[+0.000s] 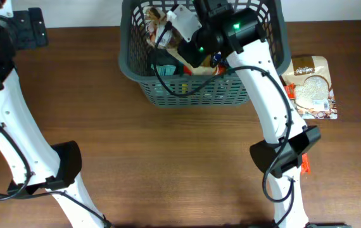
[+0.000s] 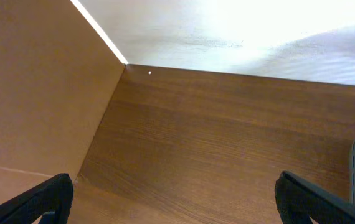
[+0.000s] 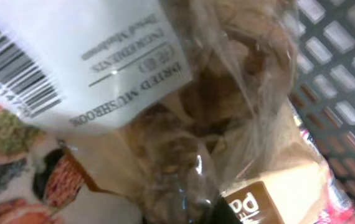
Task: Pack container
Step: 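Carry the mushroom bag with the right gripper and release into basket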
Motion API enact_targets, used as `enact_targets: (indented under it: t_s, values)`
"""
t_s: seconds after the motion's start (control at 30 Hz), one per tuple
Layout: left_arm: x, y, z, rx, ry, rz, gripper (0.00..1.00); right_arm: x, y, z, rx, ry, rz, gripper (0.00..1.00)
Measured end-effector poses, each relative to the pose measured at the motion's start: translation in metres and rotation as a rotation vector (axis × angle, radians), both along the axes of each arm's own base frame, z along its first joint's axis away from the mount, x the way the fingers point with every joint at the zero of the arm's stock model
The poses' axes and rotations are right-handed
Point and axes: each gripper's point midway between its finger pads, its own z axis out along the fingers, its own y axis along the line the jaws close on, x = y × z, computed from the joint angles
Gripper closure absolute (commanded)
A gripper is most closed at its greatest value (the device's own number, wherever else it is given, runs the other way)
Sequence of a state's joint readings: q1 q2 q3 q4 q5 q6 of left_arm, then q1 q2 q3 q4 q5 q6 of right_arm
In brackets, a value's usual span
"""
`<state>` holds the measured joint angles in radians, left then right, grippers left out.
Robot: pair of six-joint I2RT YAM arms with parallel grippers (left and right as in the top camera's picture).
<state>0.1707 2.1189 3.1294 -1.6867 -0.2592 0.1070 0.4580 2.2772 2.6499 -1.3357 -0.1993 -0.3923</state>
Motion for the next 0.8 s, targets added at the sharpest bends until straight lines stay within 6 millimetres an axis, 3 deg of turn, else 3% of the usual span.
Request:
enact_targets:
  t_s: [0.17,0.3,0.43,0.5,0.57,0.67,0.73,0.8]
  values:
    - [0.000,0.000,0.000,0.000,0.000,0.000,0.01,0.001,0.000,-0.004,0.003,0.019,-0.024,0.47]
    - [0.000,0.000,0.000,0.000,0.000,0.000,0.01,0.003,-0.001,0.004,0.021,0.006,-0.055,0.45]
    - [0.000,0.000,0.000,0.000,0.000,0.000,0.01,0.005,-0.009,0.043,0.050,-0.089,-0.104,0.40]
    - [0.000,0.000,0.000,0.000,0.000,0.000,0.01,0.003,-0.022,0.077,0.069,-0.168,-0.157,0.37]
    - [0.000,0.000,0.000,0.000,0.000,0.000,0.01,-0.004,-0.042,0.118,0.097,-0.256,-0.213,0.37]
    - [0.000,0.000,0.000,0.000,0.000,0.000,0.01,-0.022,-0.095,0.181,0.147,-0.379,-0.332,0.37]
    - [0.000,0.000,0.000,0.000,0.000,0.000,0.01,-0.034,-0.145,0.209,0.169,-0.424,-0.458,0.37]
    - [0.000,0.000,0.000,0.000,0.000,0.000,0.01,-0.041,-0.195,0.219,0.177,-0.431,-0.601,0.37]
